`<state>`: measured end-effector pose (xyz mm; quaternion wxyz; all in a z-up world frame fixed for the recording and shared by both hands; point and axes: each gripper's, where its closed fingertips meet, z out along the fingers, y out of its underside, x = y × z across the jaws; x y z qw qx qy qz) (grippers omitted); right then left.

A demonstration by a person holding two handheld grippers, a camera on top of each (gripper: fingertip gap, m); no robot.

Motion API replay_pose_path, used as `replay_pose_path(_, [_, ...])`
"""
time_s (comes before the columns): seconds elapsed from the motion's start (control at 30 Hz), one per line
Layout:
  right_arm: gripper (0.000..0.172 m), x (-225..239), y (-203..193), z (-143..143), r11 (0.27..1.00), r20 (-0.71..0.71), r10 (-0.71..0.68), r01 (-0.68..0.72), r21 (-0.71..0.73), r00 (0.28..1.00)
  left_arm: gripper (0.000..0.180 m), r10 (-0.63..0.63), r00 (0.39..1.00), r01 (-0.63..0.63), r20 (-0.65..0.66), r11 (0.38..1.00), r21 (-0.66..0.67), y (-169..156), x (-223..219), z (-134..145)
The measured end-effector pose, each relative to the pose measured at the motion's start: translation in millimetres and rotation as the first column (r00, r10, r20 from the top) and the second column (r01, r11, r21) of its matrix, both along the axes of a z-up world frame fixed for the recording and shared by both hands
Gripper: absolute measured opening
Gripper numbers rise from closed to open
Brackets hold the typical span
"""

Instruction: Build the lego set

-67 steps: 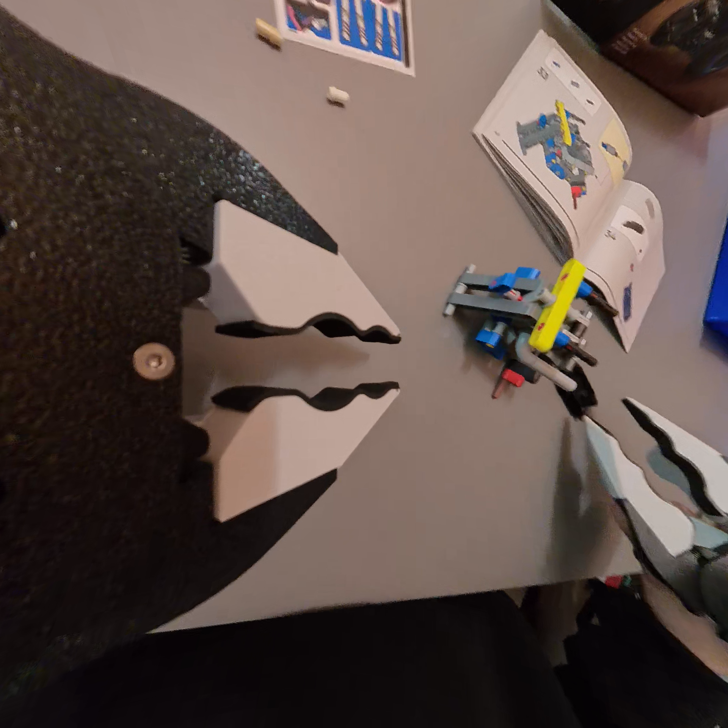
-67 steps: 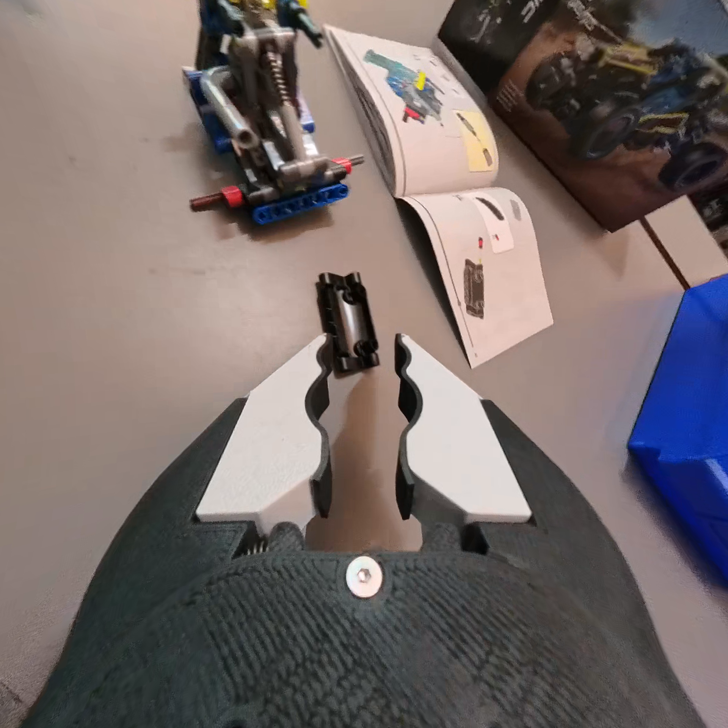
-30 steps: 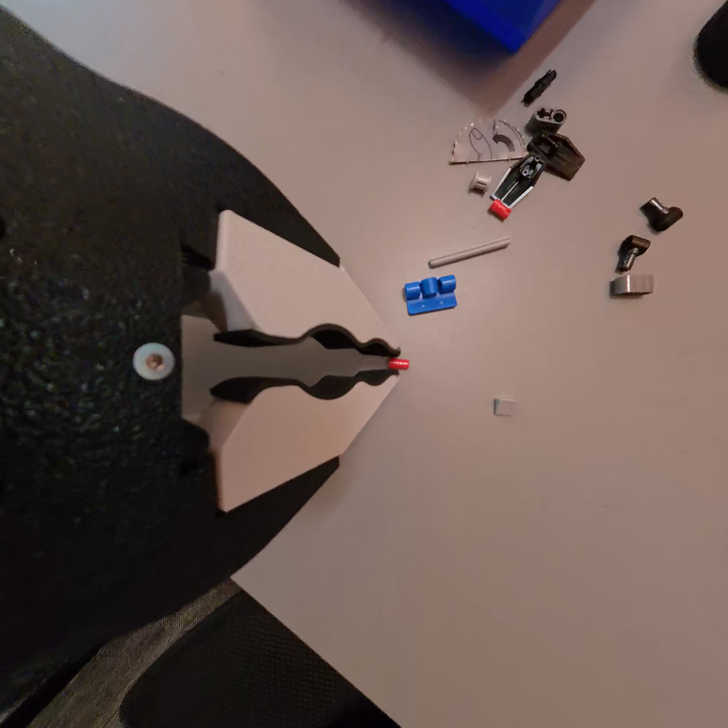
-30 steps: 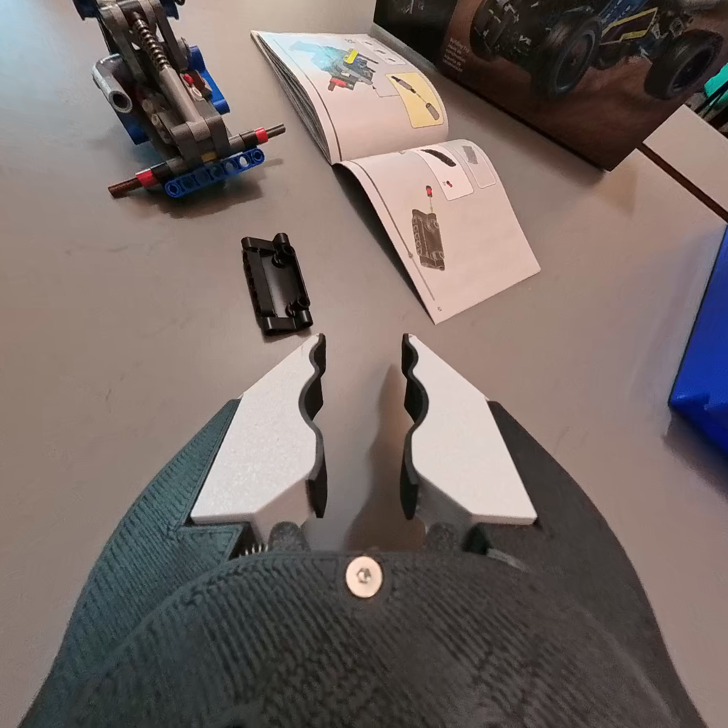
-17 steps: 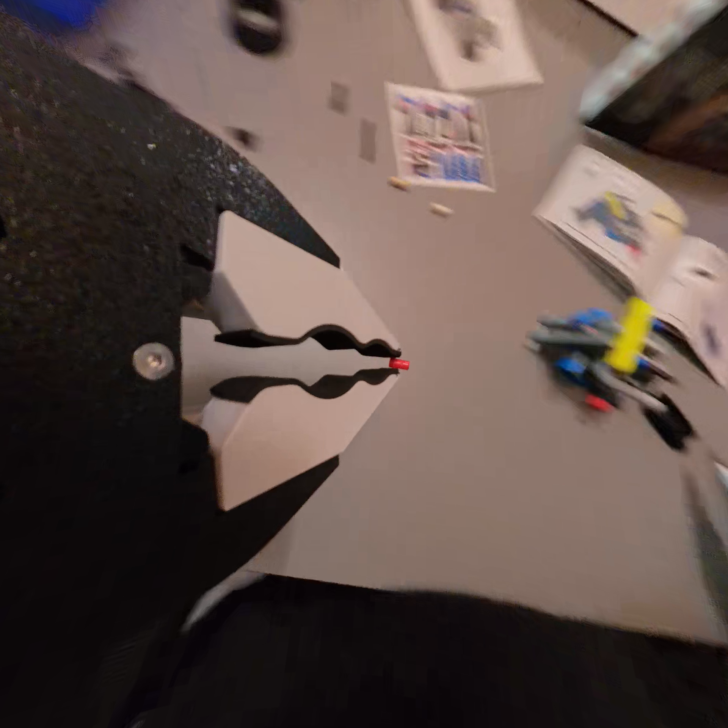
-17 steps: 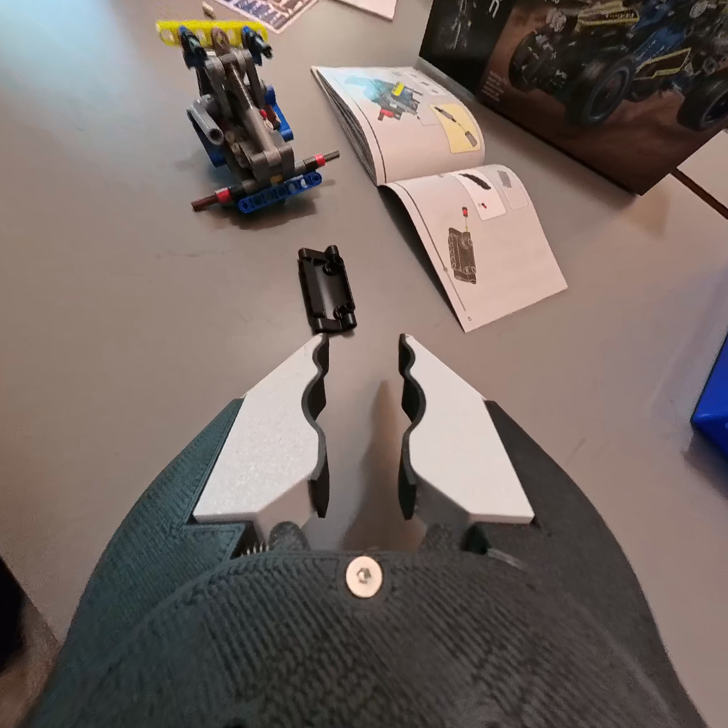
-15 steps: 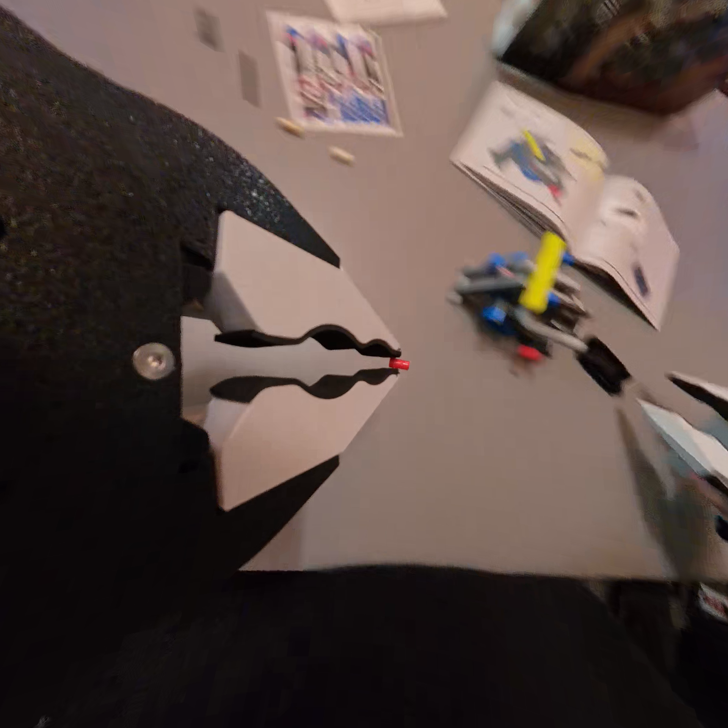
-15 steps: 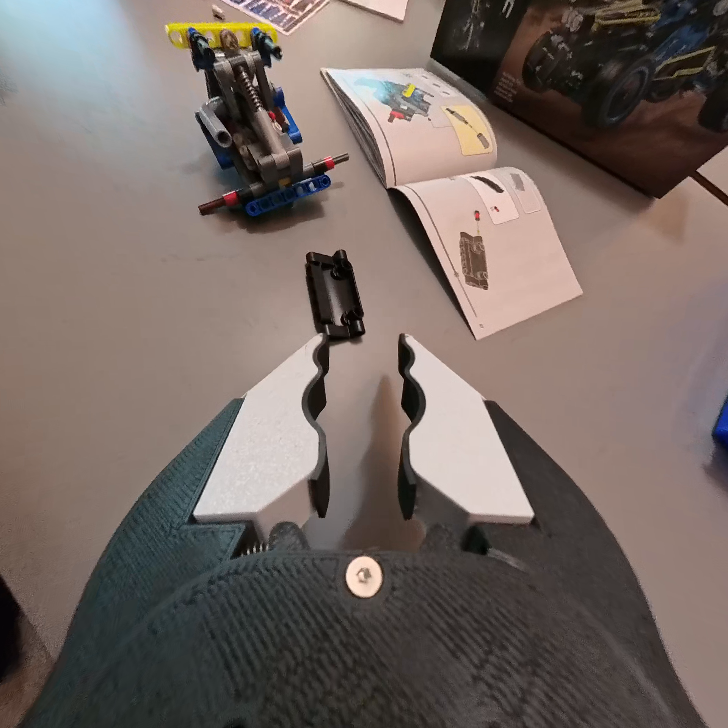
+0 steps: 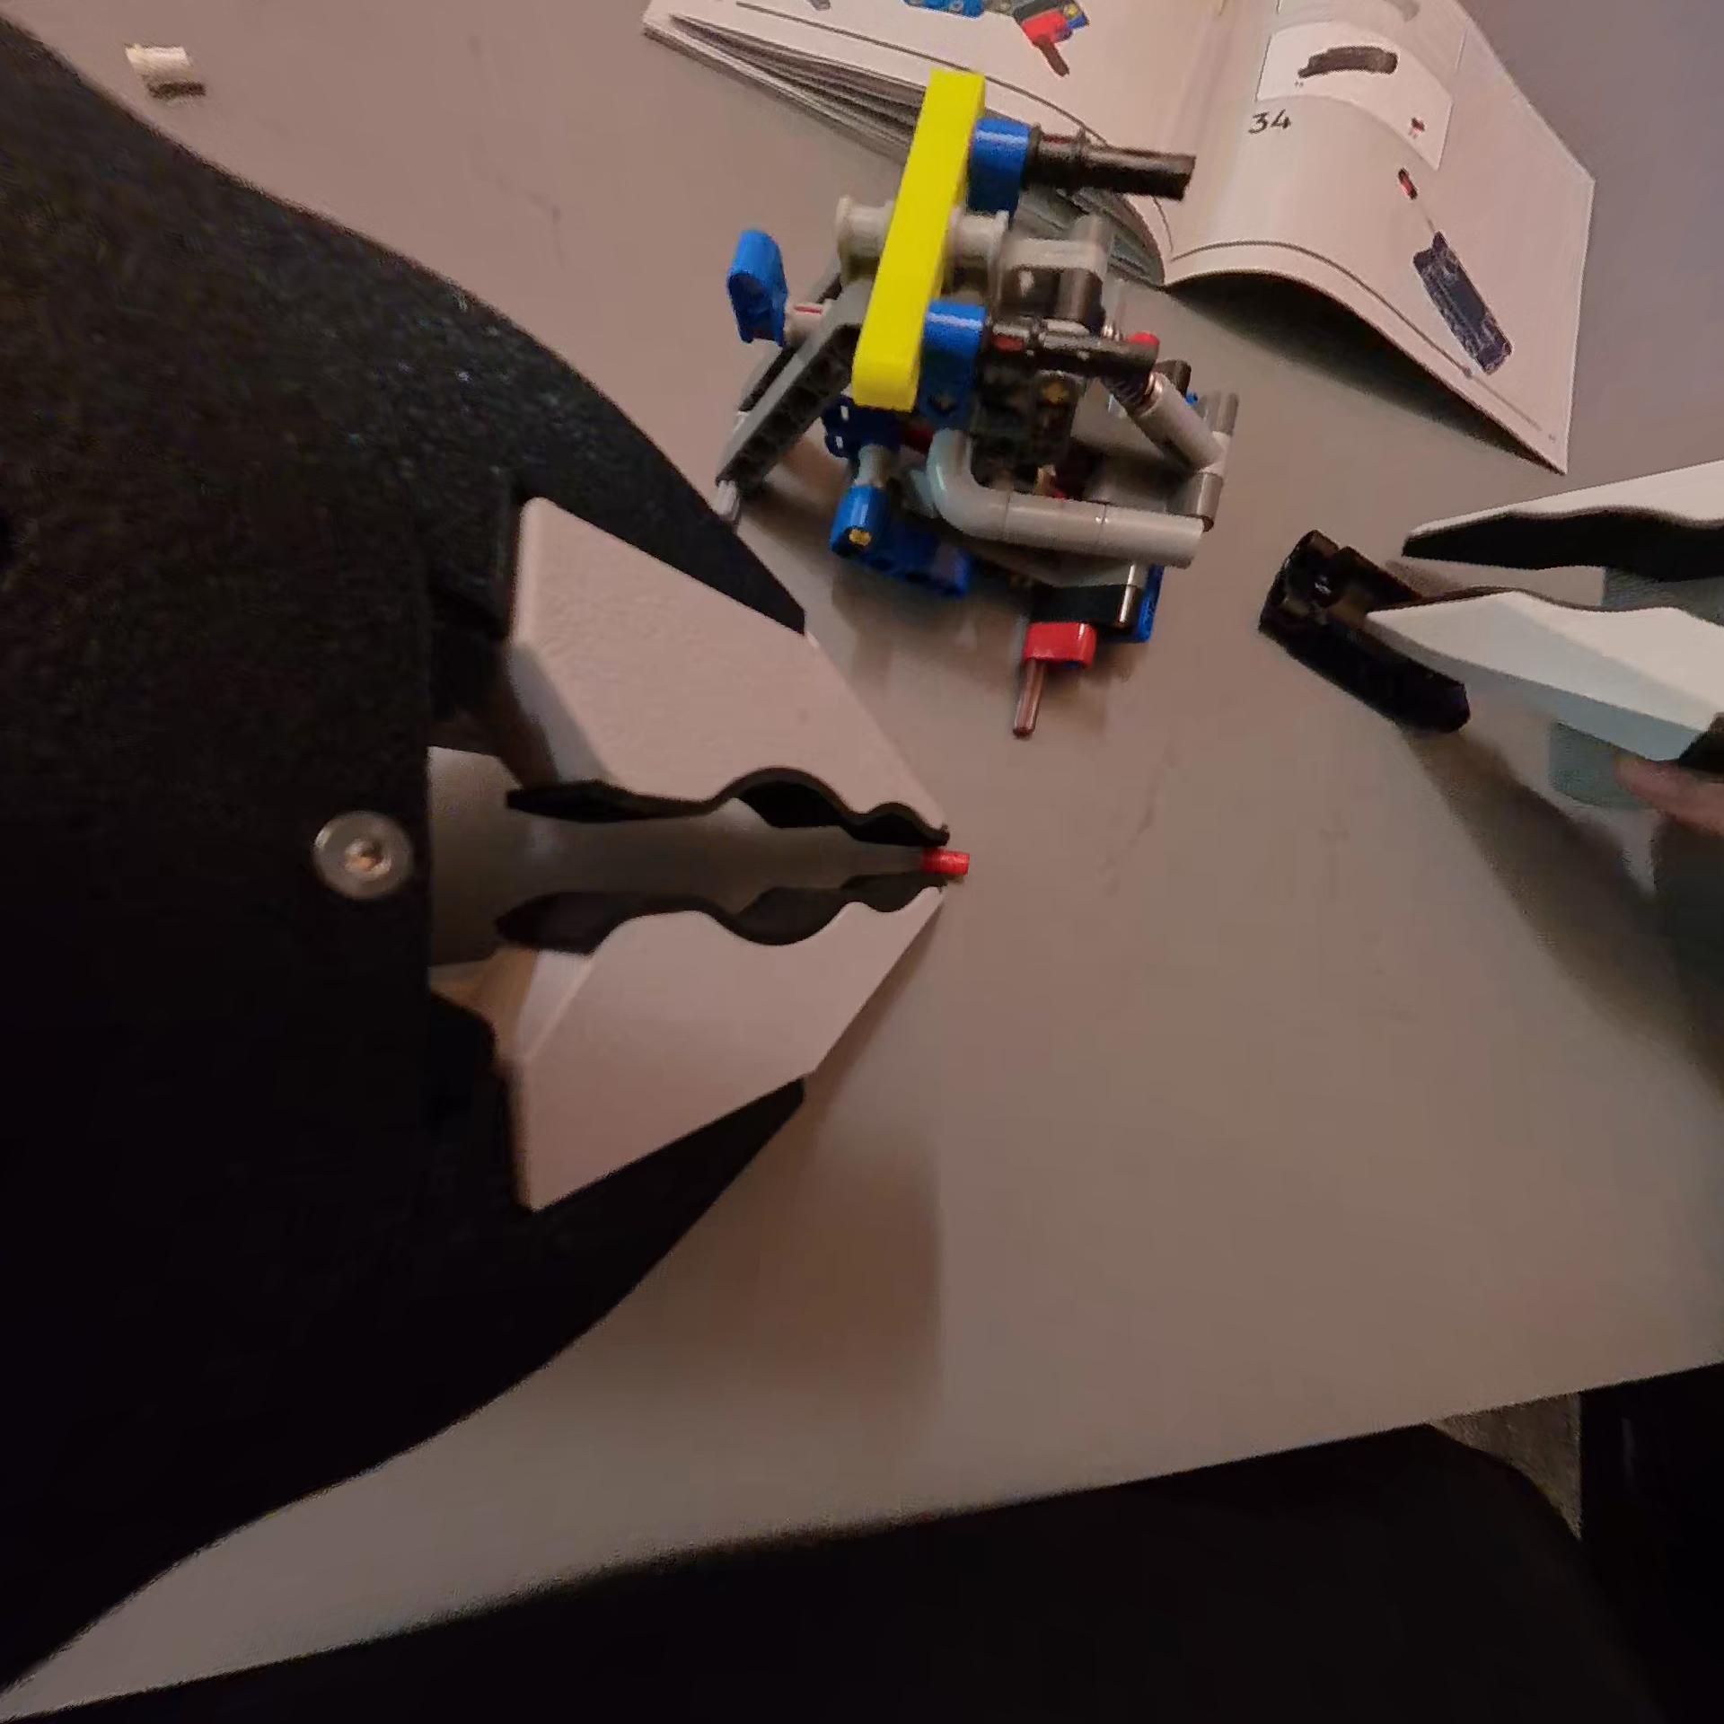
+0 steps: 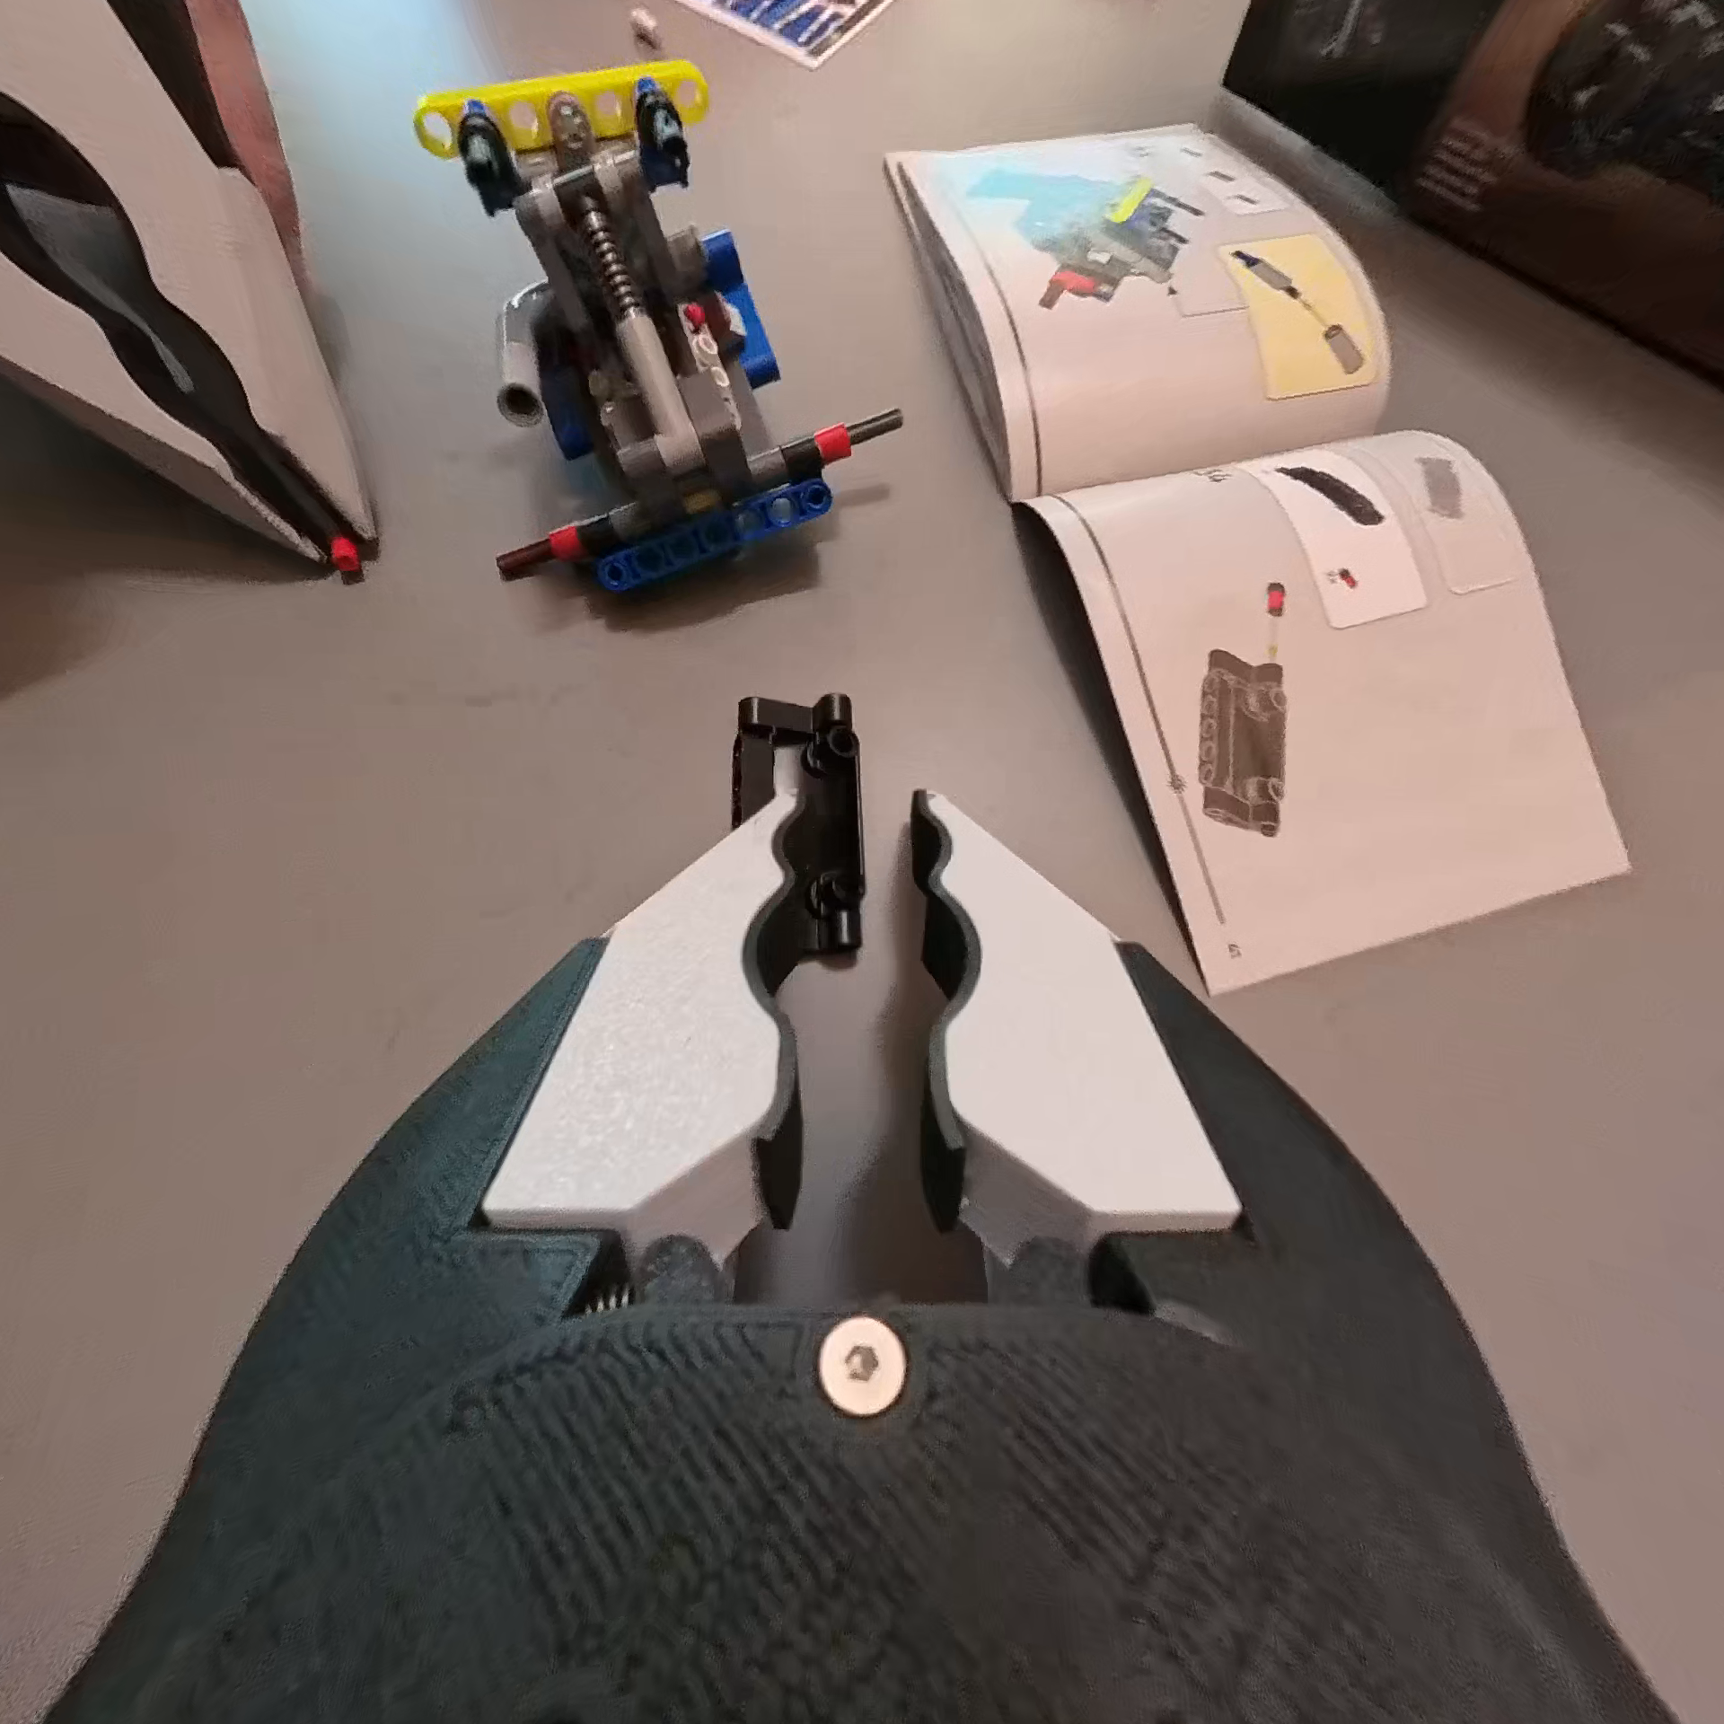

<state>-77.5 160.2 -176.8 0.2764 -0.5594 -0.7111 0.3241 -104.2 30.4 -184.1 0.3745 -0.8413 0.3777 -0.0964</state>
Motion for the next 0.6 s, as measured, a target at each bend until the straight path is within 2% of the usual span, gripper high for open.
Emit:
replay_pose_path(0.13, [0.003,-4,-7,-4,0.998,0.014,0.058,-0.059,0.016,0.998,0.002,0.009,1.0,-0.009,0.022,1.0,0.008,1,-1,0])
replay_pose_path(0.27, [0.002,-2,-15,-3,0.995,0.009,0.093,-0.093,0.029,0.996,0.005,0.02,0.999,-0.021,0.046,1.0,0.017,2,-2,0])
replay_pose_path(0.6, [0.002,12,-63,-2,0.977,-0.006,0.2,-0.199,0.081,0.98,0.015,0.026,0.996,-0.025,0.09,1.0,-0.016,-7,-11,2])
